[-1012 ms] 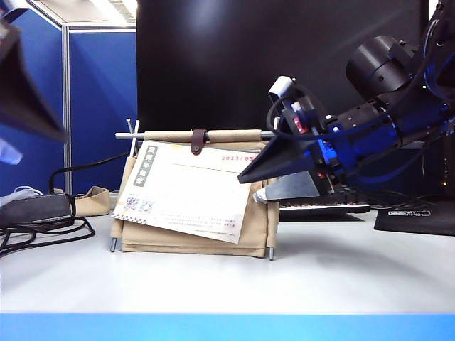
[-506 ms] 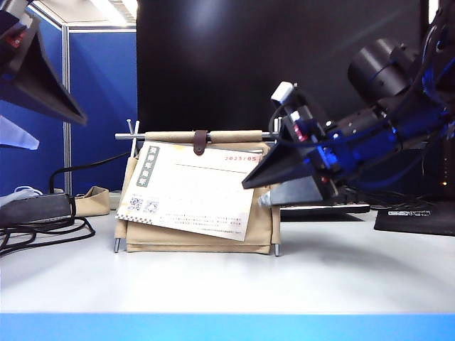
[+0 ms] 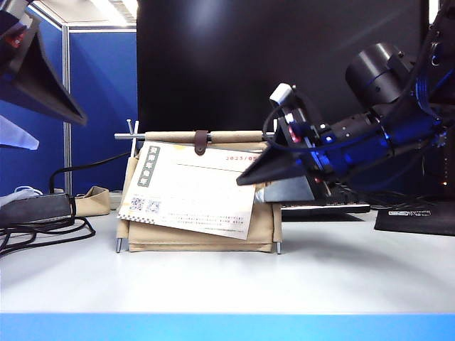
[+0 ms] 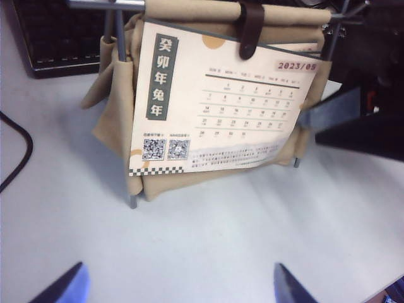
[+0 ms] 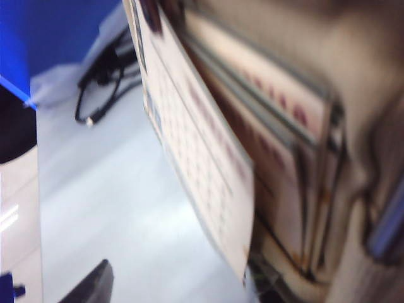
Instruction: Turn one page of the calendar.
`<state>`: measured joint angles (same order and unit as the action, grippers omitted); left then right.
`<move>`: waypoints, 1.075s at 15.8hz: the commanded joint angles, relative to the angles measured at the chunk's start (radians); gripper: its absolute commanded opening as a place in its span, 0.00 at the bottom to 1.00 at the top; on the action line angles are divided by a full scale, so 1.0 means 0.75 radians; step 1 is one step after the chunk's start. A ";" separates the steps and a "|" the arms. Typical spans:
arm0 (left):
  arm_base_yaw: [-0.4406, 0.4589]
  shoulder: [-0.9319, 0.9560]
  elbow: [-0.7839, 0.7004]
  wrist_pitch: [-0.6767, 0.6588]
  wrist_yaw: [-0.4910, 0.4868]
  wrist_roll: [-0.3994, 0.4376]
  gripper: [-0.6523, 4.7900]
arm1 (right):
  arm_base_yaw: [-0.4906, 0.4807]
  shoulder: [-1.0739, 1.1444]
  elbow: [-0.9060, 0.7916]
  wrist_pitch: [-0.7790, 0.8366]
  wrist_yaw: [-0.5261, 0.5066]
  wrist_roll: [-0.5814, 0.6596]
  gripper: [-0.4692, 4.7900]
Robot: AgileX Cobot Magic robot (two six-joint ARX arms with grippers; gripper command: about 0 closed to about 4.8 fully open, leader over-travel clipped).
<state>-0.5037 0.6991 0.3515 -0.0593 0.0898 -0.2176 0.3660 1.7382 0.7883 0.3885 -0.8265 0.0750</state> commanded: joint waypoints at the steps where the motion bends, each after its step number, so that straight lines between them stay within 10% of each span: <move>1: -0.002 -0.001 0.007 0.022 0.003 0.003 0.82 | 0.017 -0.005 0.007 0.079 -0.008 0.045 0.60; 6: -0.002 0.003 0.007 0.045 -0.001 0.038 0.82 | 0.098 0.052 0.025 0.086 -0.011 0.068 0.56; 10: -0.002 0.003 0.007 0.064 -0.002 0.047 0.82 | 0.099 0.155 0.041 0.135 -0.013 0.152 0.18; 17: -0.002 0.004 0.007 0.051 -0.034 0.071 0.82 | 0.099 0.153 0.043 0.221 -0.008 0.225 0.49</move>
<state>-0.5037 0.7021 0.3515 -0.0261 0.0669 -0.1719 0.4377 1.8599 0.8158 0.5339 -0.8299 0.2424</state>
